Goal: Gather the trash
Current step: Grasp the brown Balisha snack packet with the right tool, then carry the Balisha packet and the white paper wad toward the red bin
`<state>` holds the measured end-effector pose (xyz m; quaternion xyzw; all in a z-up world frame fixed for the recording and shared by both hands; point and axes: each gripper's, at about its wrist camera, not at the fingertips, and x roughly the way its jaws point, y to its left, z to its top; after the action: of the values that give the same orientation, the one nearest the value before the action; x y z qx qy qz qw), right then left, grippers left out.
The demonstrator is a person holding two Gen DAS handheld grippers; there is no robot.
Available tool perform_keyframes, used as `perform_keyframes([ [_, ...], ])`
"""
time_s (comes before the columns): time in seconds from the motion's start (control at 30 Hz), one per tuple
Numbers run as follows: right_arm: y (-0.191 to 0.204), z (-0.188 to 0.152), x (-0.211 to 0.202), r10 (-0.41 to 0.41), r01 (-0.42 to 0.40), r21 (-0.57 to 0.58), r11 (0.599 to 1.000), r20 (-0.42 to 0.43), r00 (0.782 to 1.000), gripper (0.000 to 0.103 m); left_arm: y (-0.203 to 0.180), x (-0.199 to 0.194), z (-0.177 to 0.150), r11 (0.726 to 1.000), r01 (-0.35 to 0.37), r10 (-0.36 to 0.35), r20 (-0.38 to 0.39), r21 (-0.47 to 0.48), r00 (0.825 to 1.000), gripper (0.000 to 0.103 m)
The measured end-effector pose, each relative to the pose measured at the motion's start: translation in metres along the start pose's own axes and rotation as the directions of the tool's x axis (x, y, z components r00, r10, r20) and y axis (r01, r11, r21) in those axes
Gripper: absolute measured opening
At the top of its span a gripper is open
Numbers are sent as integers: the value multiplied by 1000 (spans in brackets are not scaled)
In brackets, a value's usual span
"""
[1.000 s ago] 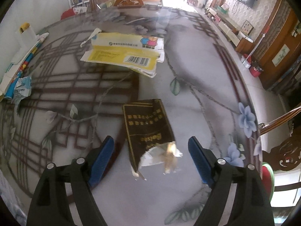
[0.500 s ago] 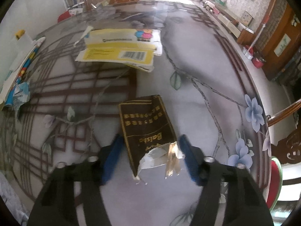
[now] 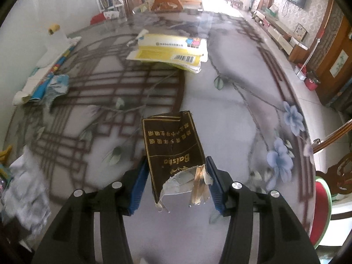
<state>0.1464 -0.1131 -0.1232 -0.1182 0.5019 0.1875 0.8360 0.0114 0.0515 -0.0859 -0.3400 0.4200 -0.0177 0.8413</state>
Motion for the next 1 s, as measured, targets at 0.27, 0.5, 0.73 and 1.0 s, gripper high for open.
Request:
perform_keyframes([
  [0.27, -2, -37, -53, 43, -46, 25, 999, 96, 994, 50, -7, -4, 0, 996, -60, 58, 41, 64, 998, 48],
  [0.5, -3, -61, -78, 52, -55, 20, 998, 121, 991, 50, -6, -1, -1, 994, -81, 79, 36, 69, 996, 48],
  [0.73, -13, -83, -93, 65, -73, 54, 996, 142, 988, 50, -12, 2, -6, 988, -110, 107, 36, 104, 994, 48],
  [1.0, -31, -107, -105, 34, -49, 86, 995, 161, 986, 43, -21, 2, -11, 982, -111, 103, 57, 153, 993, 48],
])
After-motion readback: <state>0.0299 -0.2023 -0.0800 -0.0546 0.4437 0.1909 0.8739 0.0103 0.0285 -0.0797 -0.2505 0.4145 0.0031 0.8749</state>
